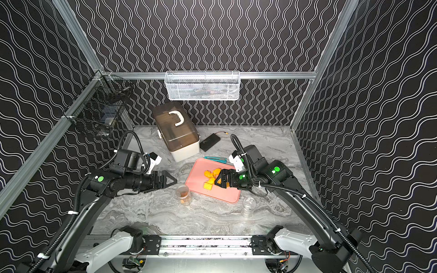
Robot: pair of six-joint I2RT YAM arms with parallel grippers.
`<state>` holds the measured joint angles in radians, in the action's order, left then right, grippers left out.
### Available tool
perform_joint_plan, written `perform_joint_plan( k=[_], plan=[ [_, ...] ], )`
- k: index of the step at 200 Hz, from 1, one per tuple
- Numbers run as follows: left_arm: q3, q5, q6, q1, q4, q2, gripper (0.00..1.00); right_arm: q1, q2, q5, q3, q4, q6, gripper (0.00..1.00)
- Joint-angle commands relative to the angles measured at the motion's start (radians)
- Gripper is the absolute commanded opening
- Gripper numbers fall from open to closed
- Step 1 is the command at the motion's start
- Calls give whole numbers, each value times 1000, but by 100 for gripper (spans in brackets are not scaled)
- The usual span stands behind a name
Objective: Pour the cookies out of the jar
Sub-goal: Pick up the jar from the center of the board.
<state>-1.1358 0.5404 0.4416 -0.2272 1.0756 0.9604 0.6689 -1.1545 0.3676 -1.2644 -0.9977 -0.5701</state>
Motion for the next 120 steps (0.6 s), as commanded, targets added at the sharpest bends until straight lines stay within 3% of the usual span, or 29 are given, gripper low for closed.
perform_joint_plan(
  k=[1, 50, 96, 120],
  plan=[
    [11, -69, -34, -1, 53, -22, 99, 13, -23, 23, 11, 37, -30, 100],
    [28, -142, -13, -1, 93, -68, 99, 152, -148, -47, -39, 77, -46, 100],
    [10, -263, 31, 0, 130, -111, 99, 298, -337, -177, -200, 49, 23, 100],
    [50, -267, 85, 3, 101, -138, 99, 342, -428, -232, -293, 14, 60, 100]
  ],
)
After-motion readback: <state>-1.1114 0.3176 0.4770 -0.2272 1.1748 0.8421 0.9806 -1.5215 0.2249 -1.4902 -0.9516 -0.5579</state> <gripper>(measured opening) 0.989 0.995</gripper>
